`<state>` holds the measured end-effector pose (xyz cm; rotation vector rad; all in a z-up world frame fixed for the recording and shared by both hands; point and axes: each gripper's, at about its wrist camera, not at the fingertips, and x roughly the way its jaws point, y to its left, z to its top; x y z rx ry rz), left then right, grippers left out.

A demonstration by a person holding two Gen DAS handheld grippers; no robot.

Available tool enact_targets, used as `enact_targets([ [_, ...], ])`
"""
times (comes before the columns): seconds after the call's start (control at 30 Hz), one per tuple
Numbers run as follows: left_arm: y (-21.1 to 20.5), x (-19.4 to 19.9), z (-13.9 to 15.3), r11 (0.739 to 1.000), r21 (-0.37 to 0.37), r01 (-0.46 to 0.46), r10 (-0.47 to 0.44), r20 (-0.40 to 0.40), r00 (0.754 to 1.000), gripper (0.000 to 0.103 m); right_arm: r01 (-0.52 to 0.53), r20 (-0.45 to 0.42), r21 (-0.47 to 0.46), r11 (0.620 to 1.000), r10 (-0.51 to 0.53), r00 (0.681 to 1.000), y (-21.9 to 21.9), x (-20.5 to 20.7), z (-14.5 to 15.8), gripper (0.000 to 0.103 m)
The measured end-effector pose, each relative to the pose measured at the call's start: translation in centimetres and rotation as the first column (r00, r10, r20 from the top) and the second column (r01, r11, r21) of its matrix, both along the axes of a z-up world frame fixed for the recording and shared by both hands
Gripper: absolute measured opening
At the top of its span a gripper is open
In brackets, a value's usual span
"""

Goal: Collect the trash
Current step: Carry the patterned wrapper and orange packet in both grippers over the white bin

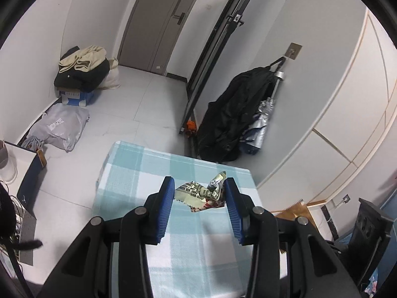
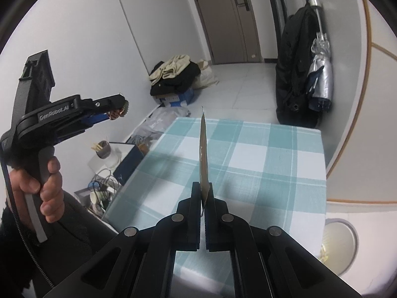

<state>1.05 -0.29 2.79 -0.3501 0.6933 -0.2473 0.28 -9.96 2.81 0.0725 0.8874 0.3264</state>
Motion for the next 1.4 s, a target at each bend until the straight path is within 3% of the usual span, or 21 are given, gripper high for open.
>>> enact_targets([
  [0.43, -4.1, -1.4, 2.2, 0.999, 0.016, 0.044, -0.044, 0.048, 0.998, 0.036, 0.039, 0.083, 0.023, 0.999, -0.040, 0.996, -3.5, -3.0, 3.6, 0.001],
  [0.77, -12.0, -0.8, 4.5, 0.979, 0.029, 0.202, -0.204, 0.080, 0.976, 0.036, 0.162, 0.163, 0.012, 0.987, -0.162, 0.973, -10.8, -6.2, 8.1, 0.001],
  [1.07, -21.4, -0.5, 5.1, 0.905, 0.047, 0.422, -0.425, 0.071, 0.903, 0.036, 0.361, 0.219, 0.014, 0.932, -0.355, 0.909, -18.5, -10.2, 10.2, 0.001],
  [1.33, -28.9, 1.0, 2.3, 0.820, 0.022, 0.572, -0.572, -0.026, 0.820, 0.036, 0.521, 0.164, 0.007, 0.854, -0.515, 0.842, -25.5, -12.9, 8.3, 0.001],
  [1.4, -30.7, 1.7, 1.0, 0.789, 0.009, 0.615, -0.612, -0.074, 0.787, 0.036, 0.546, 0.141, -0.003, 0.838, -0.540, 0.830, -26.9, -13.2, 7.3, 0.001],
])
